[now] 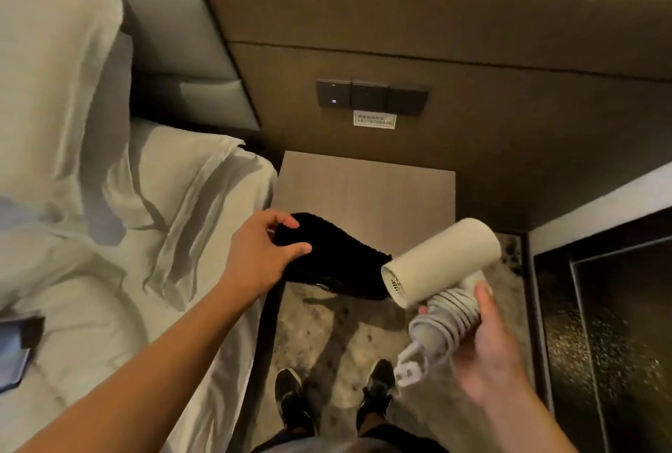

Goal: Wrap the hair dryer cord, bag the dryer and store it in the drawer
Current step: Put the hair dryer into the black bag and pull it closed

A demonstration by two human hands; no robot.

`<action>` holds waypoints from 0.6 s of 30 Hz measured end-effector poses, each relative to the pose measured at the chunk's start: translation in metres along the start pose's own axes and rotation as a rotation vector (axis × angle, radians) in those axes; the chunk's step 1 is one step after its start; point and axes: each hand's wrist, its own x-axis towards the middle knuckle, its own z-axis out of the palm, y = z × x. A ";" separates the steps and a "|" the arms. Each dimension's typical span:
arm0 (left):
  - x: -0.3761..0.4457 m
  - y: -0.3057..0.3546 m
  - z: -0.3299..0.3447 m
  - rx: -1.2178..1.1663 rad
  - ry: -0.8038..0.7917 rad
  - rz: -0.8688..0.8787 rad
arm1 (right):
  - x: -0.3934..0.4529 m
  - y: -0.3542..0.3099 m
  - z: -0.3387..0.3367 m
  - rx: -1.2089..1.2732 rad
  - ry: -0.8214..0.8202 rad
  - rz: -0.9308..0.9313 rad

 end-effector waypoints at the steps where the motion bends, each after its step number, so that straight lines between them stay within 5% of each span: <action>1: -0.007 0.004 -0.010 0.000 -0.054 0.004 | -0.010 0.001 0.008 0.026 -0.025 -0.003; 8: -0.025 0.033 -0.067 0.002 -0.419 0.046 | -0.064 -0.002 0.062 0.180 -0.230 -0.176; 18: -0.053 0.066 -0.129 -0.097 -0.588 0.236 | -0.113 -0.028 0.126 0.053 -0.485 -0.590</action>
